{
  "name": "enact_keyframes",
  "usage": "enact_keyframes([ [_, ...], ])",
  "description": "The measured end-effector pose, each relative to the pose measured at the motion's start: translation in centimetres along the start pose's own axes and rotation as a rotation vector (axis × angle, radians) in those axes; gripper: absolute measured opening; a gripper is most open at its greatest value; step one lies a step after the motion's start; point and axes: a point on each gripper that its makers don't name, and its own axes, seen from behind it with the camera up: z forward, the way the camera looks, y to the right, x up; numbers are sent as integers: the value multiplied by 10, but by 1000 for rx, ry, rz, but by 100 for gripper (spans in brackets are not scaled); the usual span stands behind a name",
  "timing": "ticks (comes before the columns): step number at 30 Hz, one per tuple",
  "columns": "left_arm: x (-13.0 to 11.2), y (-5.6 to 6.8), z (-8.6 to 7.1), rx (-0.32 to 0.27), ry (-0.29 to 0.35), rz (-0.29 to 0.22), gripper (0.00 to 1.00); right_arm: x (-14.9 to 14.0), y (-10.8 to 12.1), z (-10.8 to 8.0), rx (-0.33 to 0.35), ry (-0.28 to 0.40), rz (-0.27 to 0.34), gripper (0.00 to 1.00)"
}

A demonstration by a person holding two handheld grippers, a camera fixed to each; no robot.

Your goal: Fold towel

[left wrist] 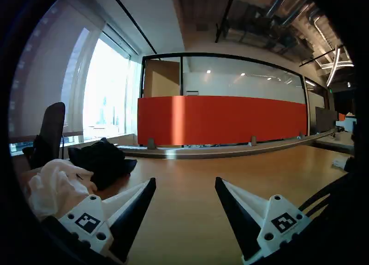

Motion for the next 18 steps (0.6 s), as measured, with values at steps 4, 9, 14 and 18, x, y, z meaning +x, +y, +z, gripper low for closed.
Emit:
enact_keyframes([
  [4,0,0,0,0,0,0,95,-16,5,-2,-9,-6,4,100],
  [9,0,0,0,0,0,0,95,-35,5,-3,-5,-18,-4,99],
  [14,0,0,0,0,0,0,95,-49,4,-2,-3,-33,-12,99],
  [18,0,0,0,0,0,0,95,-58,6,-1,-6,-45,-31,99],
])
